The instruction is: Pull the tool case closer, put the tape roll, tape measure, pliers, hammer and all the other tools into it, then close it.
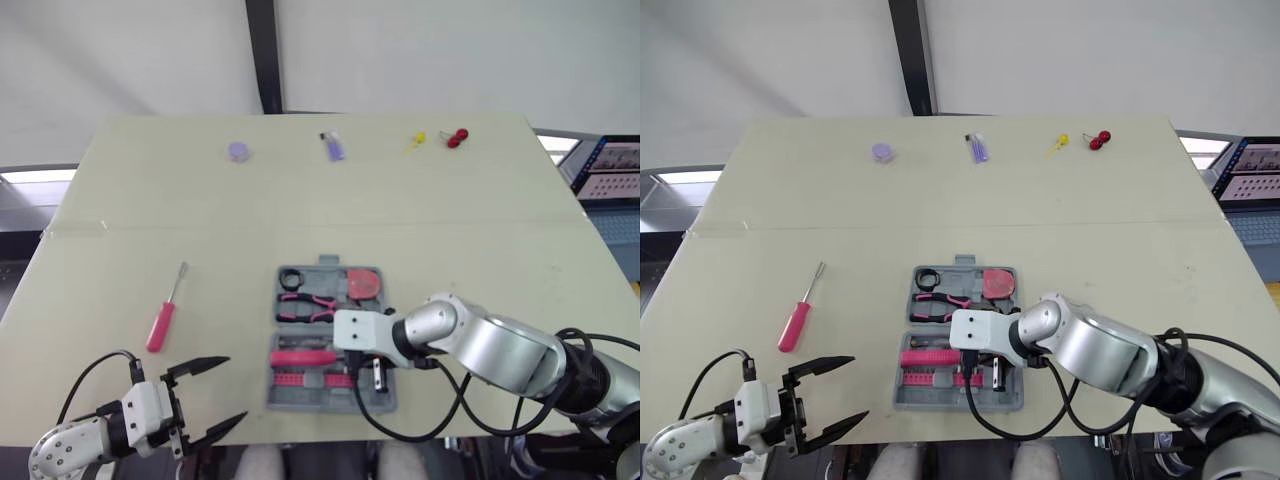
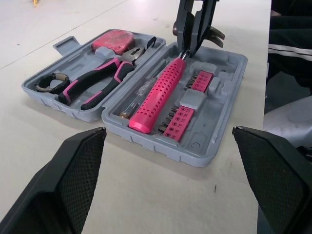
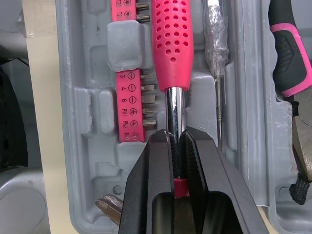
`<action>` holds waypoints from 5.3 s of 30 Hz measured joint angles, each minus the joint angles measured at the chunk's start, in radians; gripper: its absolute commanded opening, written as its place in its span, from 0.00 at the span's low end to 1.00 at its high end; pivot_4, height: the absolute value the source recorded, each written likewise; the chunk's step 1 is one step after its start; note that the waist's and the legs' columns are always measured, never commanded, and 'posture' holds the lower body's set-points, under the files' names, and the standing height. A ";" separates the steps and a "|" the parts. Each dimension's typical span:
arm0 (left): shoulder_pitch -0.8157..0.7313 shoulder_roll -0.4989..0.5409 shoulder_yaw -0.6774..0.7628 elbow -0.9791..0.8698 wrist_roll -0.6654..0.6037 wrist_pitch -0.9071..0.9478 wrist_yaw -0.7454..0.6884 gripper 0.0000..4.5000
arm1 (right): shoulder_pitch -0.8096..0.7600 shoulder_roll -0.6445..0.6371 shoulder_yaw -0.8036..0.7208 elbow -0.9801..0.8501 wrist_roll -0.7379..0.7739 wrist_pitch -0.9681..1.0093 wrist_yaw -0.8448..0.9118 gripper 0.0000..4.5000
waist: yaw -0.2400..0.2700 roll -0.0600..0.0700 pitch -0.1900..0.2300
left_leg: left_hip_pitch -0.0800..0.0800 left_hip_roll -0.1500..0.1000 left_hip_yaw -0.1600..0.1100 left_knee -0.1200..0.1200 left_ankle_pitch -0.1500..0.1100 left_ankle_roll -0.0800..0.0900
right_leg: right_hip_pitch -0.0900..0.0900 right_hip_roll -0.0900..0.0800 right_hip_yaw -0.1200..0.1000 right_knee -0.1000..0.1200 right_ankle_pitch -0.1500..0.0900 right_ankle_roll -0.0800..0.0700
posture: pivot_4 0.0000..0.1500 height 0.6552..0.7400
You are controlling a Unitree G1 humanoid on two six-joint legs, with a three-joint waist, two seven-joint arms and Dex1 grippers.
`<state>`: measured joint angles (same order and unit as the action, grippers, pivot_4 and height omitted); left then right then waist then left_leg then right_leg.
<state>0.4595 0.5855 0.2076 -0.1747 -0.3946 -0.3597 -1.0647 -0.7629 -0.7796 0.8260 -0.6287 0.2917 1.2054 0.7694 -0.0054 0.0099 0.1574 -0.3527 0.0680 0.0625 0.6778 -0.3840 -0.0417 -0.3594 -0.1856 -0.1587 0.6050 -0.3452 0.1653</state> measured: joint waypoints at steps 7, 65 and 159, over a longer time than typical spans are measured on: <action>-0.014 0.001 -0.001 0.000 0.005 0.011 0.018 1.00 | 0.003 0.003 0.025 0.008 -0.026 -0.007 0.003 0.02 | 0.000 0.000 0.000 | 0.000 0.000 0.000 0.000 0.000 0.000 | 0.000 0.000 0.000 0.000 0.000 0.000 | 1.00 1.00; -0.048 -0.024 -0.042 0.116 0.040 -0.079 0.030 1.00 | -0.050 0.019 0.069 0.026 -0.081 0.041 0.047 0.02 | -0.001 0.000 0.000 | 0.000 0.000 0.000 0.000 0.000 0.000 | 0.000 0.000 0.000 0.001 0.000 0.000 | 1.00 1.00; -0.063 -0.034 -0.109 0.073 0.072 -0.054 0.134 1.00 | 0.458 0.249 -0.261 0.428 -0.172 -0.680 0.129 0.01 | 0.002 -0.008 -0.044 | 0.024 0.000 0.003 -0.014 0.000 0.000 | 0.020 0.000 -0.002 -0.009 0.000 -0.001 | 1.00 1.00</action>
<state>0.3965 0.5514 0.0982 -0.1014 -0.3228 -0.4138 -0.9307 -0.3050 -0.5301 0.5653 -0.2002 0.1194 0.5258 0.8986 -0.0034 0.0019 0.1136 -0.3284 0.0680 0.0653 0.6635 -0.3843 -0.0419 -0.3390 -0.1852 -0.1605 0.5964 -0.3457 0.1646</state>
